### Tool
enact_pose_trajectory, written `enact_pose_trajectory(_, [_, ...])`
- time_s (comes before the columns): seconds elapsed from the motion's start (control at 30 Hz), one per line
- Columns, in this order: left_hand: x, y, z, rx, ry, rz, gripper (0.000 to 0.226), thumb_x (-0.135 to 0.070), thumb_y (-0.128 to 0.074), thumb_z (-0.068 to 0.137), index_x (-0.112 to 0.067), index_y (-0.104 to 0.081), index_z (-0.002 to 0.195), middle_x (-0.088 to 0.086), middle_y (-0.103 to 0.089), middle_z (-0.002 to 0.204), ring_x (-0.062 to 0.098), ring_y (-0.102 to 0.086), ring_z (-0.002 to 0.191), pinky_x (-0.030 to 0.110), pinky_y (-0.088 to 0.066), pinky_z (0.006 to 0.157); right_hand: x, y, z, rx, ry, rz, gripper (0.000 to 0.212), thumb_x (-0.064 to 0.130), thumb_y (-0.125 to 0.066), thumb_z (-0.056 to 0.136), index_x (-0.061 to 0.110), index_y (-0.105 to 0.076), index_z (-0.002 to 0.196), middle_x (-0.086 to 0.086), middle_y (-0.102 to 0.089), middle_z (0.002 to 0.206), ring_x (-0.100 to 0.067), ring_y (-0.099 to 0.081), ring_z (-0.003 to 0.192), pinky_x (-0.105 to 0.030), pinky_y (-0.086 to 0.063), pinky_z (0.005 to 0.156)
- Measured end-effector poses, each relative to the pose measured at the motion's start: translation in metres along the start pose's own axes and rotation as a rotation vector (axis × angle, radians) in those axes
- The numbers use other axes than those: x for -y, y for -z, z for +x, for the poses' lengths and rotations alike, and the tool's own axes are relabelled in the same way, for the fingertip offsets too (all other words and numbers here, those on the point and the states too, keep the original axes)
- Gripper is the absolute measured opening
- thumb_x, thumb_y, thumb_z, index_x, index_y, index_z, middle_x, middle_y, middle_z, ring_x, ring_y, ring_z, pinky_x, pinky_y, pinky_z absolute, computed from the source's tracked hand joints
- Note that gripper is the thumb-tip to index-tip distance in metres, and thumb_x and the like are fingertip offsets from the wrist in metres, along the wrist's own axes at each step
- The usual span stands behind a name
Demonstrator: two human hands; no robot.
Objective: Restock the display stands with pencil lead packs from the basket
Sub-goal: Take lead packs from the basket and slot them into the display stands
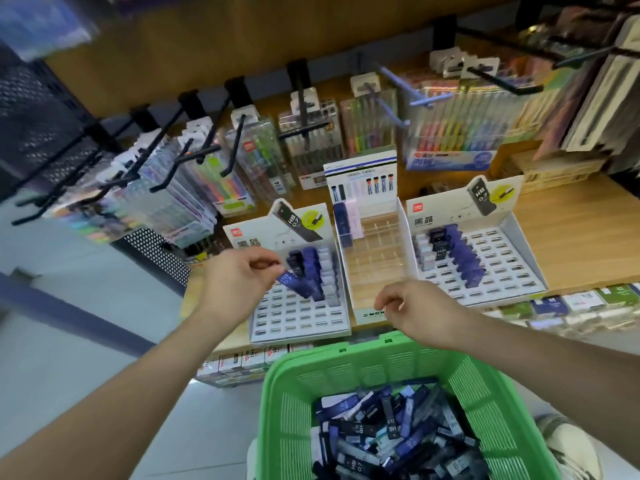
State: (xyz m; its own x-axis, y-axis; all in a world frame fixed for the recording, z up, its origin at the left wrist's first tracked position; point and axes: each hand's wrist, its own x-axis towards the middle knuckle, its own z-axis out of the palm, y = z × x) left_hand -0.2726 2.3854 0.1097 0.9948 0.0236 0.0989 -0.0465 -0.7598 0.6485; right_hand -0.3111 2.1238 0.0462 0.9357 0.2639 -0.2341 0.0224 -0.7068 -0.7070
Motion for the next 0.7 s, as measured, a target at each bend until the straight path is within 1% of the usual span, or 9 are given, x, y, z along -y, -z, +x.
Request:
enact_pose_trajectory(0.07, [0.011,-0.009,-0.004,0.026,-0.033,0.080,0.006,-0.016,-0.077,0.079,-0.021,-0.075,0.082,-0.015,-0.068,0.070,0.007,-0.066,0.068,0.022,-0.055,0.076,-0.003,-0.018,0.001,0.053,0.022,-0.121,0.030,0.010,-0.045,0.098,0.021,-0.067,0.115,0.000,-0.069,0.103,-0.010,-0.065,0.072,-0.020,-0.054,0.065])
enact_pose_trajectory(0.1, [0.015,-0.013,-0.005,0.042,-0.044,0.117,0.006,-0.017,-0.077,0.079,-0.019,-0.076,0.085,-0.013,-0.068,0.071,0.007,-0.066,0.070,0.020,-0.054,0.075,-0.003,-0.027,0.002,0.084,0.040,-0.173,0.032,0.010,-0.046,0.097,0.022,-0.065,0.120,0.001,-0.069,0.102,-0.007,-0.061,0.070,-0.012,-0.048,0.061])
enact_pose_trajectory(0.17, [0.023,-0.022,-0.008,0.083,-0.052,0.119,0.009,-0.018,-0.075,0.081,-0.015,-0.075,0.089,-0.004,-0.071,0.076,0.015,-0.067,0.073,0.028,-0.054,0.075,-0.001,-0.043,0.003,0.144,0.091,-0.246,0.038,0.008,-0.048,0.095,0.023,-0.060,0.129,-0.001,-0.068,0.109,-0.004,-0.053,0.072,-0.005,-0.039,0.060])
enact_pose_trajectory(0.27, [0.028,-0.032,-0.009,0.107,-0.075,0.147,0.011,-0.021,-0.073,0.084,-0.016,-0.075,0.093,-0.001,-0.073,0.082,0.016,-0.066,0.074,0.030,-0.053,0.074,-0.002,-0.059,0.004,0.178,0.125,-0.301,0.047,0.010,-0.051,0.096,0.026,-0.048,0.140,-0.005,-0.063,0.119,-0.014,-0.059,0.092,-0.023,-0.049,0.082])
enact_pose_trajectory(0.37, [0.034,-0.036,-0.011,0.129,-0.113,0.184,0.009,-0.023,-0.071,0.085,-0.020,-0.075,0.092,-0.005,-0.074,0.083,0.011,-0.065,0.075,0.023,-0.049,0.071,-0.006,-0.066,0.006,0.152,0.129,-0.312,0.050,0.013,-0.052,0.098,0.027,-0.042,0.144,-0.006,-0.061,0.120,-0.019,-0.061,0.102,-0.026,-0.049,0.089])
enact_pose_trajectory(0.5, [0.037,-0.036,-0.012,0.134,-0.124,0.177,0.010,-0.022,-0.070,0.086,-0.019,-0.077,0.093,-0.007,-0.074,0.087,0.005,-0.060,0.068,0.006,-0.042,0.063,-0.007,-0.068,0.013,0.132,0.121,-0.350,0.047,0.008,-0.049,0.098,0.024,-0.046,0.142,-0.007,-0.066,0.113,-0.014,-0.063,0.080,-0.028,-0.057,0.075])
enact_pose_trajectory(0.57, [0.036,-0.036,-0.013,0.151,-0.133,0.157,0.012,-0.020,-0.070,0.086,-0.018,-0.077,0.095,-0.007,-0.074,0.093,0.002,-0.058,0.066,-0.001,-0.036,0.063,-0.007,-0.067,0.018,0.121,0.112,-0.379,0.048,0.008,-0.046,0.099,0.023,-0.045,0.144,-0.004,-0.066,0.104,-0.013,-0.057,0.071,-0.027,-0.055,0.069])
enact_pose_trajectory(0.63, [0.032,-0.038,-0.013,0.169,-0.155,0.169,0.014,-0.020,-0.069,0.087,-0.017,-0.077,0.098,-0.005,-0.074,0.098,0.005,-0.063,0.074,-0.004,-0.034,0.067,-0.008,-0.066,0.021,0.102,0.105,-0.363,0.048,0.008,-0.044,0.099,0.022,-0.044,0.145,0.000,-0.062,0.090,-0.008,-0.050,0.058,-0.021,-0.048,0.057])
enact_pose_trajectory(0.7, [0.030,-0.039,-0.012,0.182,-0.173,0.177,0.016,-0.020,-0.068,0.088,-0.015,-0.076,0.101,-0.003,-0.074,0.102,0.007,-0.063,0.085,-0.004,-0.032,0.071,-0.007,-0.066,0.022,0.095,0.101,-0.362,0.047,0.008,-0.044,0.099,0.020,-0.046,0.144,-0.002,-0.063,0.087,-0.008,-0.048,0.055,-0.021,-0.048,0.056])
